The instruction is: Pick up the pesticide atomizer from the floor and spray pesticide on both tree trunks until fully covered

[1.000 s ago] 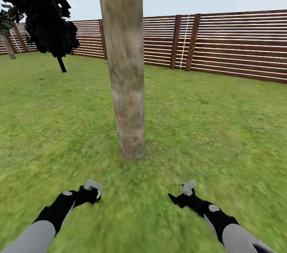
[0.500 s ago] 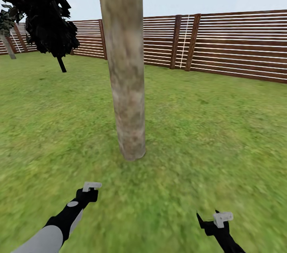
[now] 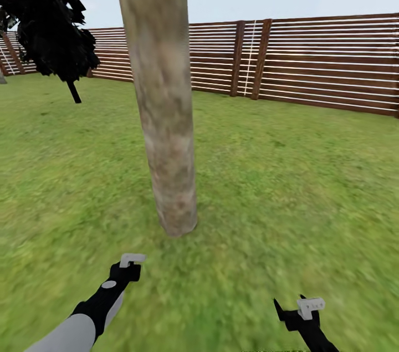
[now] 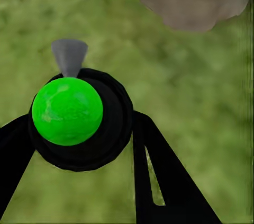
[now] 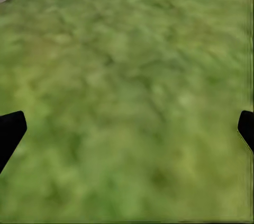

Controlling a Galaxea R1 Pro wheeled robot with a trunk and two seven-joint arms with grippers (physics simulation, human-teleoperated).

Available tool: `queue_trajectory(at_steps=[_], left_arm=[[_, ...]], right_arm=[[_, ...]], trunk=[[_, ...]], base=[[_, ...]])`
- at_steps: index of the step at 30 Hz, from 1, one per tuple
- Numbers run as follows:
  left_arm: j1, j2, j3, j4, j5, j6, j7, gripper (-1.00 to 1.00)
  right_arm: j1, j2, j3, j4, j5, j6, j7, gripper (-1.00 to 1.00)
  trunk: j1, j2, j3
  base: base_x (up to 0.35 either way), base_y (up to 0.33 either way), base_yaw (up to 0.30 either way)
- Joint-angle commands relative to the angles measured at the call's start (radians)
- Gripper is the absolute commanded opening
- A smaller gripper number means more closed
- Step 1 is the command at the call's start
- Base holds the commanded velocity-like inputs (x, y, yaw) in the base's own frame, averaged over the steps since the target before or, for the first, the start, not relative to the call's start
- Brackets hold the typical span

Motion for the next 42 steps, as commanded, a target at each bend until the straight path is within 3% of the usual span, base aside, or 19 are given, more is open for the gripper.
queue_trajectory(at_steps=[1,8,19,34,35,37,38,42], left_arm=[[0.0,0.0,0.0,0.0,0.0,0.0,0.0,-1.0],[0.0,0.0,0.0,0.0,0.001,0.0,0.0,-1.0],[0.0,0.006,0.0,-0.011,-0.001,0.003,-0.002,-1.0],[0.0,0.001,0.006,-0.008,0.001,0.02,-0.004,-1.0],[-0.001,0.0,0.006,-0.008,0.002,0.044,-0.004,-1.0],[-0.011,-0.002,0.005,-0.015,0.002,0.195,-0.006,-1.0],[-0.015,-0.006,0.005,-0.02,0.002,0.234,-0.009,-1.0],[-0.012,-0.025,-0.005,-0.059,-0.003,0.295,-0.011,-1.0]], right_arm=[[0.0,0.0,0.0,0.0,0.0,0.0,0.0,1.0],[0.0,0.0,0.0,0.0,0.0,0.0,0.0,1.0],[0.0,-0.002,-0.002,0.0,0.0,0.0,0.0,1.0],[0.001,-0.003,-0.002,0.002,0.0,0.0,0.0,1.0],[0.005,-0.002,-0.002,0.003,0.0,0.0,0.0,1.0],[0.022,0.001,-0.002,0.003,-0.002,0.0,0.0,1.0],[0.023,0.001,-0.002,0.003,-0.002,0.0,0.0,1.0],[0.025,0.0,-0.003,0.002,-0.002,0.001,-0.001,1.0]], trunk=[[0.0,0.0,0.0],[0.0,0.0,0.004],[0.0,0.0,0.004],[0.0,0.0,0.004],[0.0,0.0,0.004],[0.0,0.0,0.004],[0.0,0.0,0.004],[0.0,0.0,0.004]], base=[[0.018,0.0,-0.284],[-0.056,0.014,-0.259],[-0.04,0.009,-0.015],[0.0,0.0,-0.227],[0.0,0.0,-0.028],[0.0,0.0,-0.007],[0.0,0.0,-0.002],[-0.056,0.015,0.0]])
